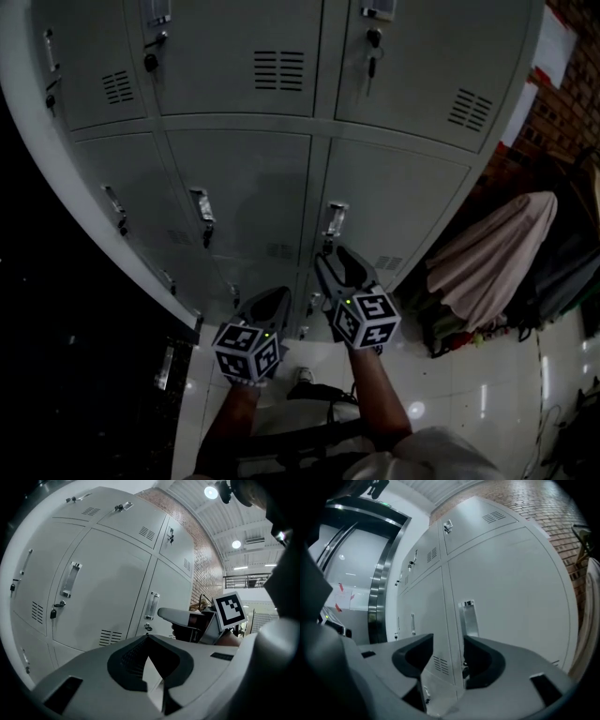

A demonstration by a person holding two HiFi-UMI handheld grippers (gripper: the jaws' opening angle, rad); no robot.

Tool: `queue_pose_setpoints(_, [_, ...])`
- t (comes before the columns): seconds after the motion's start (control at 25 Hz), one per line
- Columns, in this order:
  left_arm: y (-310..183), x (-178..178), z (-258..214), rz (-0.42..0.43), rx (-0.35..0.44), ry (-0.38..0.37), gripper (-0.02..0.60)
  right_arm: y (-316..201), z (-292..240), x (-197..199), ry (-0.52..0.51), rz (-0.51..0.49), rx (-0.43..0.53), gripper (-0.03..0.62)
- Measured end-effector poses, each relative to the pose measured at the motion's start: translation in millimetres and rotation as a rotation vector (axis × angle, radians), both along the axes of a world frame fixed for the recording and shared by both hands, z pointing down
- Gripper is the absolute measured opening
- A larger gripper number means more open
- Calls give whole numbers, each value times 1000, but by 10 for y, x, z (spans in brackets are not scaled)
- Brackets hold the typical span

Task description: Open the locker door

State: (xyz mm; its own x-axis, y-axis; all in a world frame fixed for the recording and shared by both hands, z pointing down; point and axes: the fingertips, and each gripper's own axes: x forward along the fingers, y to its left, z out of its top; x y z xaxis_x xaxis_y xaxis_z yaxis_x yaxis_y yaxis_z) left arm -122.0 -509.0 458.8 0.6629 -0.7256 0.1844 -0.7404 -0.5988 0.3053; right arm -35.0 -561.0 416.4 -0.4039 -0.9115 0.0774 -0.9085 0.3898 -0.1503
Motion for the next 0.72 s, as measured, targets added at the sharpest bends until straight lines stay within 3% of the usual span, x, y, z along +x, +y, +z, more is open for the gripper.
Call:
queue_pose_setpoints(0.4, [-511,12,25,-14,-17,1,-8,-579,-30,-17,51,10,-9,236])
queue_pose_setpoints(0.72, [-661,-43,24,-28,-19,-6,-8,-676,-18,-103,70,-1,-1,226])
